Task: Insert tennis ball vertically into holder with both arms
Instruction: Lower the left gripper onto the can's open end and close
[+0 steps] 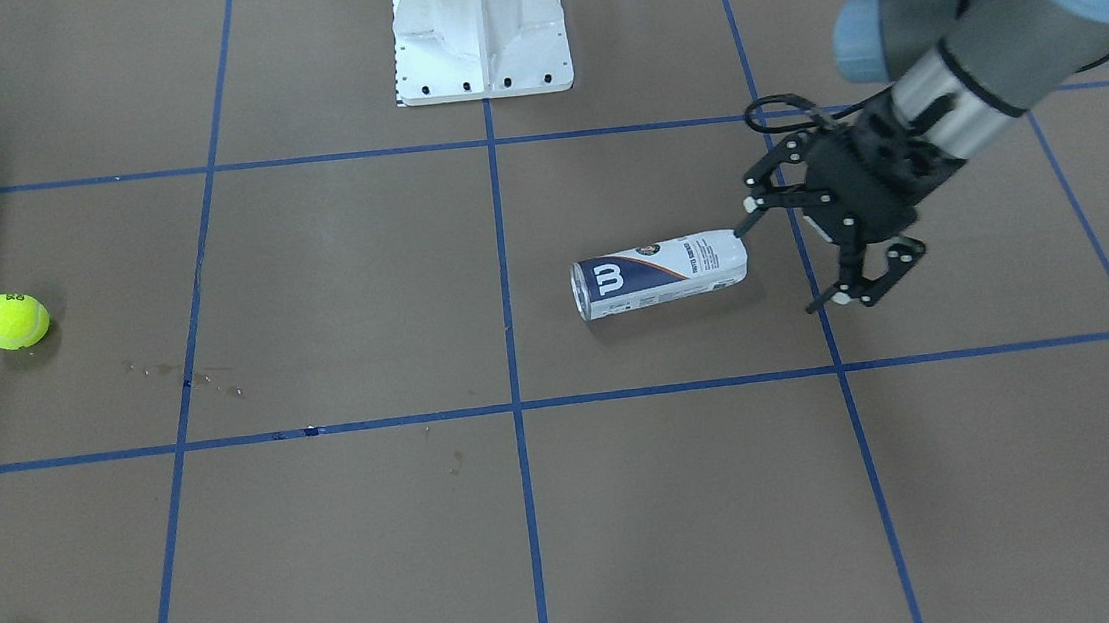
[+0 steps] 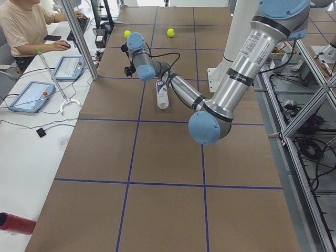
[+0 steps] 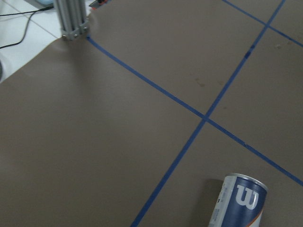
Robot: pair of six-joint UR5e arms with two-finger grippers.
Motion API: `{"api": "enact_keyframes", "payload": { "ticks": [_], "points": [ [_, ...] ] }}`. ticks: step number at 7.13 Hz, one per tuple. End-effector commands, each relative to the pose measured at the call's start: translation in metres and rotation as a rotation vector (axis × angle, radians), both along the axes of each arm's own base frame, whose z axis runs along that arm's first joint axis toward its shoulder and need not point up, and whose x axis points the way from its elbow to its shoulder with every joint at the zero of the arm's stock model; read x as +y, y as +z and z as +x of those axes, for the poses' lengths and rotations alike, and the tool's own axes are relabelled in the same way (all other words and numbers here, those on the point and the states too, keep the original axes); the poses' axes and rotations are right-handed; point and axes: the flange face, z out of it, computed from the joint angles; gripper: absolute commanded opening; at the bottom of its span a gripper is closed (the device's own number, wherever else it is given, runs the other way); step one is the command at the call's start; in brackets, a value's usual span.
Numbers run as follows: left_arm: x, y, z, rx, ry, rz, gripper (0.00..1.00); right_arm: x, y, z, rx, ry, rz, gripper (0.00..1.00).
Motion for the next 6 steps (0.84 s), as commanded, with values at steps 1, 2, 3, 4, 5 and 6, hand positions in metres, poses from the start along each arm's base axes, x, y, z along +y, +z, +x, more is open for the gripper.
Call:
{"api": "enact_keyframes", "payload": {
  "ticks": [1, 2, 3, 4, 5, 6],
  "points": [
    [0.051, -0.011, 0.093, -0.026, 0.098, 0.187, 1.0, 0.0, -0.001, 0.0, -0.005, 0.019, -0.018, 1.0],
    [0.065, -0.01, 0.117, -0.05, 0.107, 0.24, 1.0, 0.0, 0.0, 0.0, -0.005, 0.022, -0.023, 1.0],
    [0.076, -0.003, 0.143, -0.069, 0.133, 0.254, 1.0, 0.0, 0.0, 0.0, -0.005, 0.023, -0.025, 1.0],
    [0.072, -0.005, 0.167, -0.082, 0.164, 0.274, 1.0, 0.0, -0.001, 0.0, -0.005, 0.023, -0.024, 1.0],
    [0.065, -0.003, 0.184, -0.096, 0.182, 0.291, 1.0, 0.0, 0.0, -0.001, -0.02, 0.019, -0.028, 1.0],
    [0.063, 0.002, 0.194, -0.094, 0.19, 0.299, 1.0, 0.0, -0.001, -0.002, -0.026, 0.017, -0.029, 1.0]
  ]
}}
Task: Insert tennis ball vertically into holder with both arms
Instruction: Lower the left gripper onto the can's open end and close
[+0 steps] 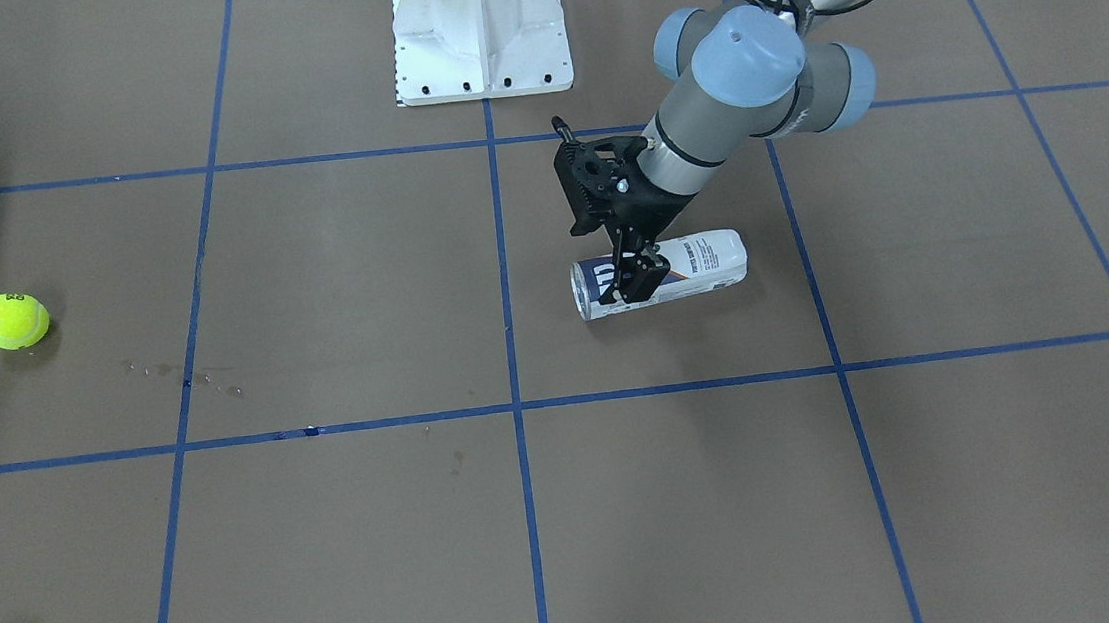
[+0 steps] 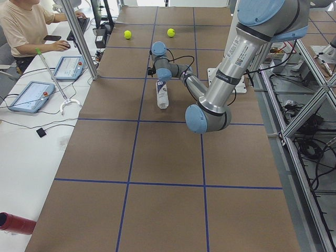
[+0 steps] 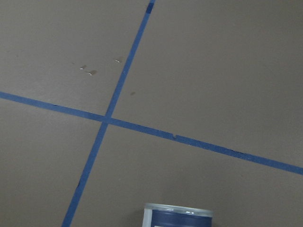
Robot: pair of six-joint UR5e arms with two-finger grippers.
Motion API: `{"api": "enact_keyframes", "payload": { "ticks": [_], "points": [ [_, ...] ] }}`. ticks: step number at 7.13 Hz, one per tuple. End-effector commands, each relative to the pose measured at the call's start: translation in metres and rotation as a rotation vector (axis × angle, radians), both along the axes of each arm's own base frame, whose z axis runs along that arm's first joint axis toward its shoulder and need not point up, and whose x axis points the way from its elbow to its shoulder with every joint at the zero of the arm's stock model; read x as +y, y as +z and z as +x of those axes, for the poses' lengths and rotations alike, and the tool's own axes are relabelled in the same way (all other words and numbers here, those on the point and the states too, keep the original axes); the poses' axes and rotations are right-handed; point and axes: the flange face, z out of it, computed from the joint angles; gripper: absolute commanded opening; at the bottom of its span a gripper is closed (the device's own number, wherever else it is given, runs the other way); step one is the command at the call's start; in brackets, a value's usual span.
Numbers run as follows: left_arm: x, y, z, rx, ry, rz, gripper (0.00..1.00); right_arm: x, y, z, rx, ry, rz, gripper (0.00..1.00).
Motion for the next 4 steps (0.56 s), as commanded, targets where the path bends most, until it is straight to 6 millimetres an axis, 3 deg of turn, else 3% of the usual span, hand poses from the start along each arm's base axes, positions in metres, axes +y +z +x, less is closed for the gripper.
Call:
{"api": "enact_keyframes", "payload": {
  "ticks": [1, 4],
  "points": [
    [0.002, 0.01, 0.026, -0.014, 0.031, 0.009, 1.0, 0.001, 0.001, -0.001, -0.009, -0.002, -0.005, 1.0],
    [-0.002, 0.022, 0.034, -0.039, 0.055, 0.045, 1.0, 0.001, 0.003, -0.001, -0.008, -0.002, -0.009, 1.0]
  ]
}}
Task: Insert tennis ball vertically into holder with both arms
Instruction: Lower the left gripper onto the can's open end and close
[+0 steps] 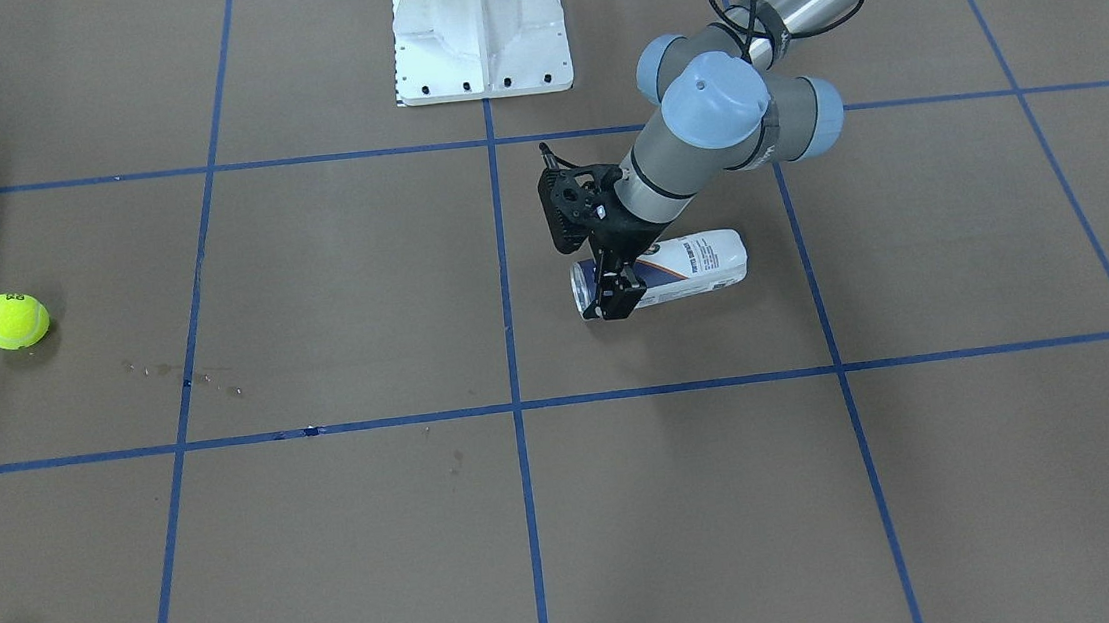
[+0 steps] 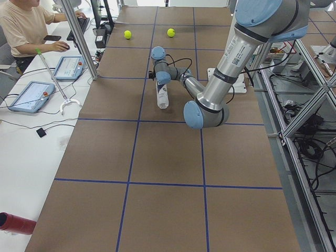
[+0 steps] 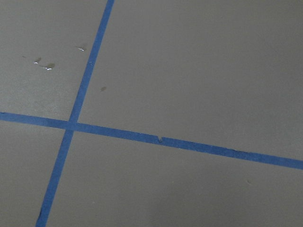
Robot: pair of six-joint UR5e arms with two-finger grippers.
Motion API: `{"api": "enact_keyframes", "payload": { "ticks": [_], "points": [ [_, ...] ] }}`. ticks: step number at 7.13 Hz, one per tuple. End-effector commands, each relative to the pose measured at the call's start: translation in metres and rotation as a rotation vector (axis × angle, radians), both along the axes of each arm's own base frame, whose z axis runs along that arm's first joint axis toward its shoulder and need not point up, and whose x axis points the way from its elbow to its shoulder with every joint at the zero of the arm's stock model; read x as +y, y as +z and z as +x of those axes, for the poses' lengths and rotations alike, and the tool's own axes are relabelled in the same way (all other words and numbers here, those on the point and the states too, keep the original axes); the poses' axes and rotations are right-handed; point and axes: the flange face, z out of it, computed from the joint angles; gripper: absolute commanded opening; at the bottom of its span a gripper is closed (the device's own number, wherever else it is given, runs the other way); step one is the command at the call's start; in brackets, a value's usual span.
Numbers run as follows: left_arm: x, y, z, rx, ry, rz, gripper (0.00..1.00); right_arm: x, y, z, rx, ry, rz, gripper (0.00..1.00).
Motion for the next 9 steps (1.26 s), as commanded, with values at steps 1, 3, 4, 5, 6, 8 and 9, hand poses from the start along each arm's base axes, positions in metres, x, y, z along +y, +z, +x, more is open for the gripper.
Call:
{"api": "enact_keyframes", "payload": {
  "ticks": [1, 3, 4, 5, 6, 8, 9],
  "points": [
    [-0.002, 0.006, 0.003, -0.011, 0.006, 0.003, 1.0, 0.0, 0.001, 0.0, 0.0, 0.0, -0.004, 1.0],
    [0.001, 0.012, 0.009, -0.021, 0.013, -0.006, 1.0, 0.0, 0.002, 0.0, 0.0, 0.0, -0.004, 1.0],
    [0.002, 0.016, 0.013, -0.03, 0.017, -0.012, 1.0, 0.0, 0.003, 0.0, 0.0, 0.0, -0.005, 1.0],
    [0.003, 0.02, 0.017, -0.038, 0.022, -0.018, 1.0, 0.0, 0.002, 0.0, 0.0, 0.0, -0.005, 1.0],
    [0.005, 0.021, 0.02, -0.04, 0.027, -0.019, 1.0, 0.0, 0.003, 0.0, 0.0, 0.0, -0.007, 1.0],
    [0.009, 0.029, 0.029, -0.056, 0.031, -0.025, 1.0, 0.0, 0.004, 0.0, 0.0, 0.0, -0.008, 1.0],
    [0.01, 0.028, 0.03, -0.055, 0.032, -0.024, 1.0, 0.0, 0.004, 0.0, 0.0, 0.0, -0.008, 1.0]
  ]
}}
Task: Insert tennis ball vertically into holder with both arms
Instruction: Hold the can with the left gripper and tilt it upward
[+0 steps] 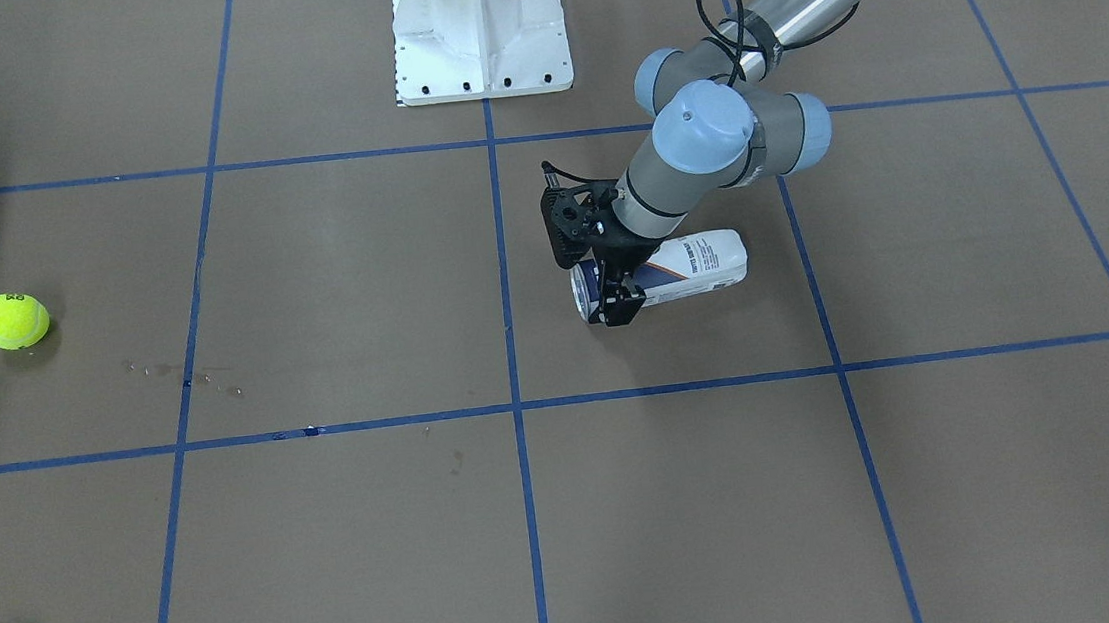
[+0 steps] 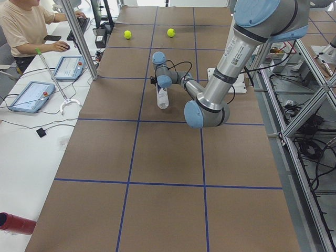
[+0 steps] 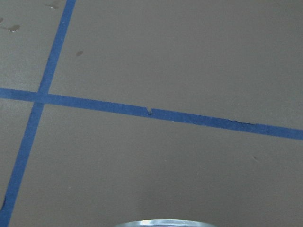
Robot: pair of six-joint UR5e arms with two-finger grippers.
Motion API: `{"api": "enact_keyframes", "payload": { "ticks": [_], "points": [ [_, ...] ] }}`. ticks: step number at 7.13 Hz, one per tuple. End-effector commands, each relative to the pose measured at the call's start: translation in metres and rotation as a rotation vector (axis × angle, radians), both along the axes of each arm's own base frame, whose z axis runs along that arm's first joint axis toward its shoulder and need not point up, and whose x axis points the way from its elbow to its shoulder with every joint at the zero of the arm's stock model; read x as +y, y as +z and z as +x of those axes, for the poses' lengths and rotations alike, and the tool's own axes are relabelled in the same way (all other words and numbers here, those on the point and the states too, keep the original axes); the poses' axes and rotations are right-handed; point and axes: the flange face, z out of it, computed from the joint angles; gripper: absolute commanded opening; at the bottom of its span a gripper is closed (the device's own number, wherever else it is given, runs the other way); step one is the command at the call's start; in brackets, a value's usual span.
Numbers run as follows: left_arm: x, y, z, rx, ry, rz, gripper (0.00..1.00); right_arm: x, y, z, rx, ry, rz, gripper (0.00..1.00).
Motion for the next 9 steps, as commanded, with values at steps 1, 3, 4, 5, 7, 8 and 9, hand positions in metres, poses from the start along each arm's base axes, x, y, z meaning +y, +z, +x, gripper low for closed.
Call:
{"api": "enact_keyframes", "payload": {
  "ticks": [1, 3, 4, 5, 7, 8, 9],
  "points": [
    [0.0033, 0.0, 0.0053, -0.004, 0.0, 0.004, 1.0, 0.0, 0.0002, 0.0, 0.0, 0.0, 0.0, 1.0],
    [0.0022, -0.006, 0.0083, 0.0, -0.003, 0.009, 1.0, 0.0, 0.0002, 0.0, 0.0, 0.0, 0.0, 1.0],
    [0.0011, -0.0041, 0.0077, -0.003, -0.006, 0.008, 1.0, 0.0, 0.0002, 0.0, 0.0, 0.0, 0.0, 1.0],
    [0.0009, -0.0034, 0.0079, -0.004, -0.006, 0.007, 0.99, 0.0, 0.0002, 0.0, 0.0, 0.0, 0.0, 1.0],
    [-0.001, 0.0016, 0.0098, -0.014, -0.01, 0.006, 0.99, 0.0, 0.0002, 0.0, 0.0, 0.0, 0.0, 1.0],
    [-0.0009, -0.0004, 0.0096, -0.01, -0.01, 0.009, 0.99, 0.0, 0.0, 0.0, 0.0, 0.0, 0.001, 1.0],
    [-0.0013, -0.0076, 0.0102, -0.002, -0.011, 0.013, 0.95, 0.0, 0.0002, 0.0, 0.0, 0.0, 0.0, 1.0]
  ]
}}
